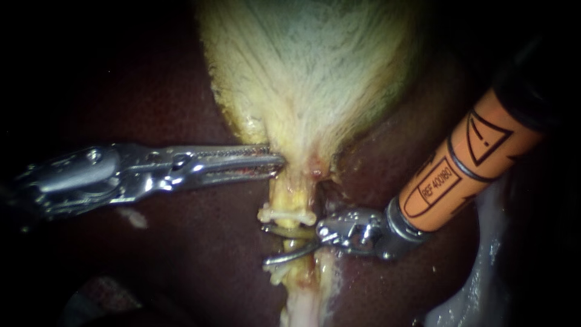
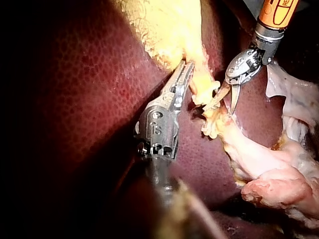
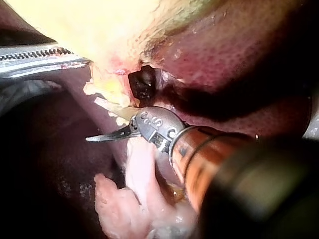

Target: Go back from the cut left tube

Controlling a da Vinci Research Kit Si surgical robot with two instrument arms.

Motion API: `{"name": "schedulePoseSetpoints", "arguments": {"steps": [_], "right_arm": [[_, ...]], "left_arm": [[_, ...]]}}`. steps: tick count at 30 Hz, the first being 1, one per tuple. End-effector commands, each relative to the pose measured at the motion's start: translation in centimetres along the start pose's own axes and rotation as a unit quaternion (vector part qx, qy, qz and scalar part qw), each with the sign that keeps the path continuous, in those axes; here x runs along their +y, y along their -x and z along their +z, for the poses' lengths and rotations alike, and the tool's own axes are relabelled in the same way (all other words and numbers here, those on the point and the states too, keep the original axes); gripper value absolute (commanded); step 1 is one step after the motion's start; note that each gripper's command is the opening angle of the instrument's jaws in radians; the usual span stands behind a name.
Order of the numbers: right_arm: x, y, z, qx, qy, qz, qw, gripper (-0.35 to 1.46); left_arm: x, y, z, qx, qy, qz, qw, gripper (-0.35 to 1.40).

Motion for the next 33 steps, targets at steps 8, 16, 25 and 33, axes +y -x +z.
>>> {"name": "schedulePoseSetpoints", "arguments": {"steps": [8,16,25,33], "right_arm": [[-0.24,0.09,-0.45,-0.007,-0.017,-0.014,0.9997,1.21],[-0.21,-0.19,-1.21,0.008,0.018,-0.074,0.9971,1.31],[-0.18,-0.33,-1.76,0.02,0.129,-0.149,0.9801,1.43],[-0.17,-0.37,-1.84,0.012,0.16,-0.184,0.9697,1.43]], "left_arm": [[0.01,-0.01,0.0,0.0,0.0,0.0,1.0,0.05],[0.04,-0.02,0.01,0.0,-0.001,0.0,1.0,0.05],[0.06,-0.01,0.01,0.0,-0.001,0.0,1.0,0.05],[0.06,-0.01,0.01,0.0,-0.001,0.0,1.0,0.05]]}}
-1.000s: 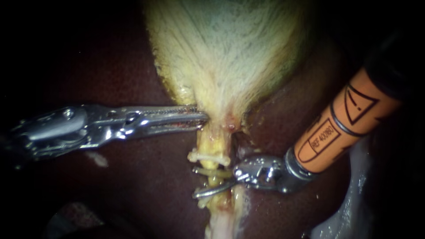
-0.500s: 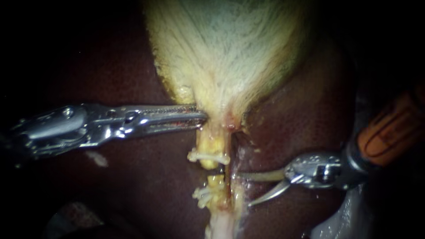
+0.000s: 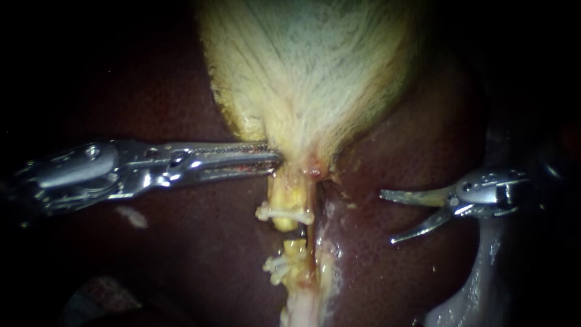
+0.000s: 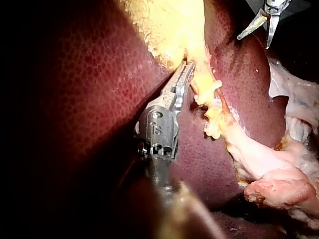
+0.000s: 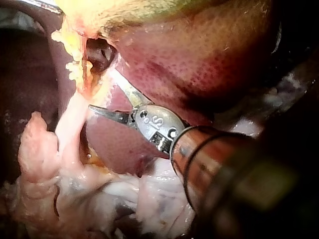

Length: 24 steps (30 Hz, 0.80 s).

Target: Go back from the cut left tube

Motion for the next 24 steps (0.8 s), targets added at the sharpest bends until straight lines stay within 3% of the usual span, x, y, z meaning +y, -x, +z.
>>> {"name": "schedulePoseSetpoints", "arguments": {"steps": [1,8,17,24], "right_arm": [[0.0,0.0,0.01,-0.002,0.003,-0.006,1.0,1.43],[-0.01,-0.01,0.04,-0.007,0.015,-0.026,0.9995,1.43],[-0.02,0.01,0.06,-0.008,0.015,-0.052,0.9985,1.43],[-0.03,0.0,0.09,-0.009,0.016,-0.075,0.997,1.43]], "left_arm": [[0.0,0.0,0.0,0.0,0.0,0.0,1.0,0.05],[-0.03,-0.03,0.04,-0.001,0.002,0.001,1.0,0.05],[-0.18,-0.31,0.25,0.003,-0.008,0.01,0.9999,0.05],[-0.22,-0.31,0.26,0.003,-0.011,0.008,0.9999,0.05]]}}
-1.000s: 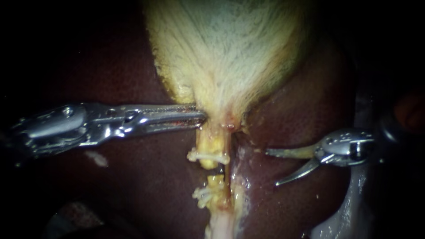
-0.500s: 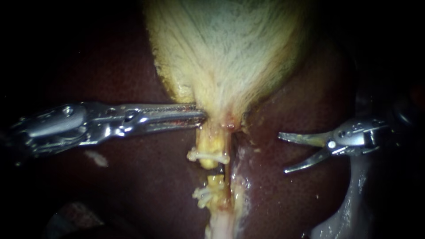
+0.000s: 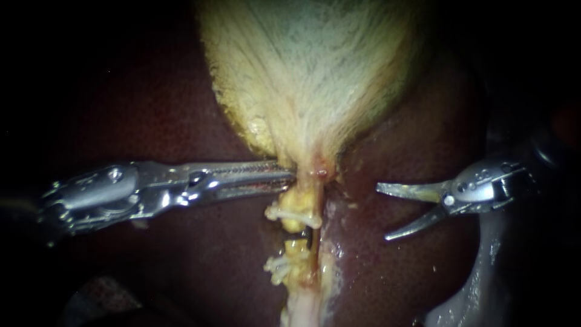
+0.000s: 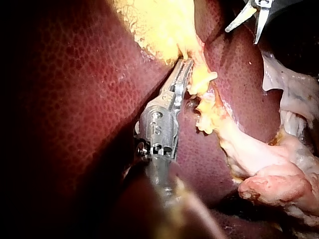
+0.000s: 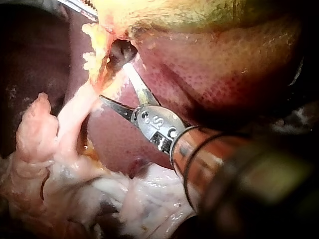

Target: Go back from the cut left tube

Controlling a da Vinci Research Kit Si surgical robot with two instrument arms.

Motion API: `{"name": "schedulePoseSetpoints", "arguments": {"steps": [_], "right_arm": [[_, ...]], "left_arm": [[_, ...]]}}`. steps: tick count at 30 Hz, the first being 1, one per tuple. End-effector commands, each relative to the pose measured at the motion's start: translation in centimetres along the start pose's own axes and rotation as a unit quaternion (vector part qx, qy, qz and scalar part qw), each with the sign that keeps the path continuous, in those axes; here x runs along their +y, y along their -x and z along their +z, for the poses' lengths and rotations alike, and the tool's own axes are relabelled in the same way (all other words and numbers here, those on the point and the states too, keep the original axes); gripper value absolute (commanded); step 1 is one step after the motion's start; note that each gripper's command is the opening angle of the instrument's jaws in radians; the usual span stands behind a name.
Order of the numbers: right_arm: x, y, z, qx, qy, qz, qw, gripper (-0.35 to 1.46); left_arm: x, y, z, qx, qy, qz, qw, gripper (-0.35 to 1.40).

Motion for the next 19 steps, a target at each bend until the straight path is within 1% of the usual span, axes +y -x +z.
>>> {"name": "schedulePoseSetpoints", "arguments": {"steps": [1,8,19], "right_arm": [[0.0,0.0,0.0,-0.001,0.003,-0.005,1.0,1.43],[0.0,0.0,0.01,-0.011,0.026,-0.019,0.9994,1.43],[0.0,0.01,0.01,-0.013,0.027,-0.018,0.9994,1.43]], "left_arm": [[0.0,0.01,-0.01,0.0,0.0,-0.001,1.0,0.05],[0.0,0.0,0.0,0.0,0.0,-0.001,1.0,0.05],[0.0,0.0,0.0,0.0,0.0,-0.001,1.0,0.05]]}}
